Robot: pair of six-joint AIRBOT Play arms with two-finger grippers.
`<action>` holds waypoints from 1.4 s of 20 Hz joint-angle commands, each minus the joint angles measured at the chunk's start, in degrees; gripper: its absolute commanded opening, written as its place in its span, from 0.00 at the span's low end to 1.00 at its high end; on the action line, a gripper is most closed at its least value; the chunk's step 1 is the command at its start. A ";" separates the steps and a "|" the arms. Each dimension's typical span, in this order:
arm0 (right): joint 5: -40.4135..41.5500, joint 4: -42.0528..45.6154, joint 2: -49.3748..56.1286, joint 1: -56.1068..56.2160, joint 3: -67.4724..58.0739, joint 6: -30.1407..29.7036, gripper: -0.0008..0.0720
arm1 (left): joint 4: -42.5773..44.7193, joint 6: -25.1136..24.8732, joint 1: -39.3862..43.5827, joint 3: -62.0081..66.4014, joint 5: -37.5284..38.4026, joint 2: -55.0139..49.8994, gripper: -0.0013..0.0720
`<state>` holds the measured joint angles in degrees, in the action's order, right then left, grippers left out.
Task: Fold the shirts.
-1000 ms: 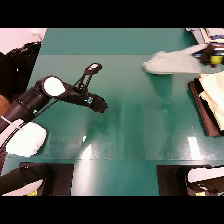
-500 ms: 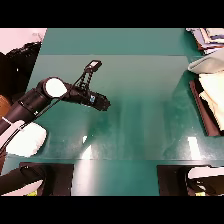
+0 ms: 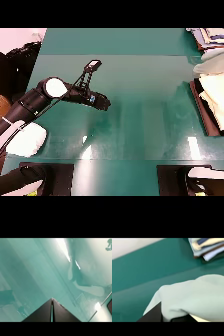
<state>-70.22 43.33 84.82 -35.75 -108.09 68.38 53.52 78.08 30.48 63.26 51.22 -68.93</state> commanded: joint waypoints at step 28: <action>-7.13 -8.81 -22.05 21.31 36.72 0.48 0.70 | 0.02 -0.07 0.00 0.04 3.19 0.00 0.05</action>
<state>-78.13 35.62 62.94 -25.80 -71.42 69.04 53.54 78.04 30.48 63.26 54.30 -68.93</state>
